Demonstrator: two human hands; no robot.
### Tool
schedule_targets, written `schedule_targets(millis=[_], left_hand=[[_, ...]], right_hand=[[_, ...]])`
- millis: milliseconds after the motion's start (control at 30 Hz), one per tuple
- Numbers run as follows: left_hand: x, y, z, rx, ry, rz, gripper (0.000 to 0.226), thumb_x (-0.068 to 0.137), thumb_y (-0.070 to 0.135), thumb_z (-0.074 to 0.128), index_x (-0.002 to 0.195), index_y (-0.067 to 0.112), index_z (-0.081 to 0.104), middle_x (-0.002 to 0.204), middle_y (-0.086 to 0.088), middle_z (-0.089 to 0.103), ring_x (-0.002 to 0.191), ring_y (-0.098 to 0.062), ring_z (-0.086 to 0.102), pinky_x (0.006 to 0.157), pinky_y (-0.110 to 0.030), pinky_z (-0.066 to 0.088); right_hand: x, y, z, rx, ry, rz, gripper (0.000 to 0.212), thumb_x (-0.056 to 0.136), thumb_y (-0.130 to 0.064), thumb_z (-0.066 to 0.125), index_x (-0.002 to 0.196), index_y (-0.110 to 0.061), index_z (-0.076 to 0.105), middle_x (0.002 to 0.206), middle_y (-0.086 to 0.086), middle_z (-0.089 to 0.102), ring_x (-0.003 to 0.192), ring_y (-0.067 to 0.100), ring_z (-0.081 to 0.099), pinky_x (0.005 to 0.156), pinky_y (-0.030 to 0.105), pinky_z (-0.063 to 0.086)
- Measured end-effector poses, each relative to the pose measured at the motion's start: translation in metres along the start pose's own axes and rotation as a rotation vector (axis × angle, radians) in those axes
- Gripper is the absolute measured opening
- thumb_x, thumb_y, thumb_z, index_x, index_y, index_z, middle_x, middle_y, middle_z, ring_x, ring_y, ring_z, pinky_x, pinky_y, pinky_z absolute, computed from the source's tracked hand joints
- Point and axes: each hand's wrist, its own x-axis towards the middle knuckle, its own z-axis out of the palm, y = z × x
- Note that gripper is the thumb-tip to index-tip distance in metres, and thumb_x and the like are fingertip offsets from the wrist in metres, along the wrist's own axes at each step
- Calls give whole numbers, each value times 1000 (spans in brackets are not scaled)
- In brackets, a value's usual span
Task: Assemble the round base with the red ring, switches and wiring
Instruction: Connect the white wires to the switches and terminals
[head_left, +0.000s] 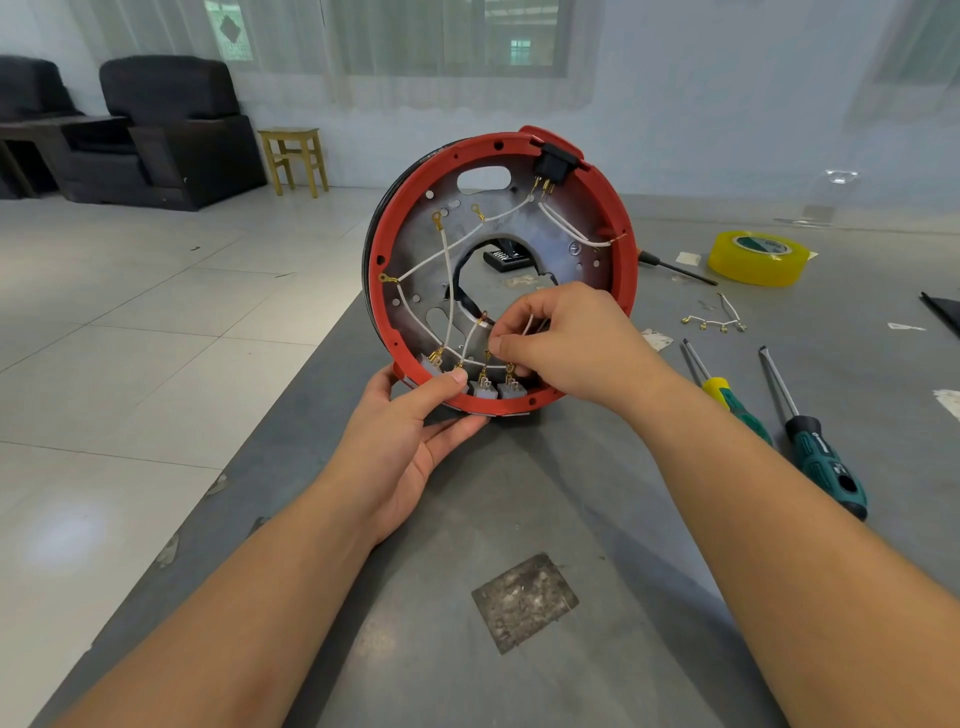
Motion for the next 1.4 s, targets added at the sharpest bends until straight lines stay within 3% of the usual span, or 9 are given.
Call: schedule_targets(millis=[133,300,467,567,1067,1300,1400], left_hand=[[0,0,0,6,-11,4,61,92,0,75,146,10,48,116,-19,78,105,-37,77,87,-49,64],[1,-1,-1,2,-20,9,60,91,0,76,144,10,50,115,-18,78,104,-37,77,88,-50,64],[0,-1,-1,13,-39,12,59,91,1,76,143,11,50,113,-16,79,105,-36,77,88,-49,64],[1,-1,-2,19,-41,14,59,91,1,76,142,11,50,114,-16,79,105,-36,77,89,-49,64],[1,-2,-2,34,-40,16,58,88,1,78,139,13,53,111,-17,79,105,-38,77,86,-47,65],[1,-2,-3,12,-37,13,60,89,-2,76,143,11,51,114,-18,78,104,-40,77,83,-46,65],[1,-1,-4,-7,-37,7,61,87,-2,77,141,11,52,112,-18,79,104,-41,77,82,-47,66]], right_hand=[[0,-1,0,-91,-15,-36,6,89,-29,73,85,-30,78,83,-11,72,75,3,64,56,9,44],[-1,0,1,-119,-33,-81,7,90,-22,74,87,-24,80,71,-8,61,62,-8,57,54,4,40],[0,-1,-2,-156,-91,-83,6,92,-25,73,91,-26,78,83,-4,70,72,12,65,56,10,44],[0,-1,-1,-175,-123,-89,6,94,-26,71,93,-27,77,85,-6,71,72,11,64,56,12,44],[-1,0,-2,-161,-159,-85,6,95,-26,71,94,-25,76,67,-12,60,54,-5,52,50,8,38],[-1,-2,2,-212,-147,-87,6,95,-28,70,93,-27,76,71,-11,60,65,4,53,56,18,37],[-1,-2,3,-242,-141,-104,7,95,-27,69,92,-27,75,71,-13,59,65,3,52,55,15,34]])
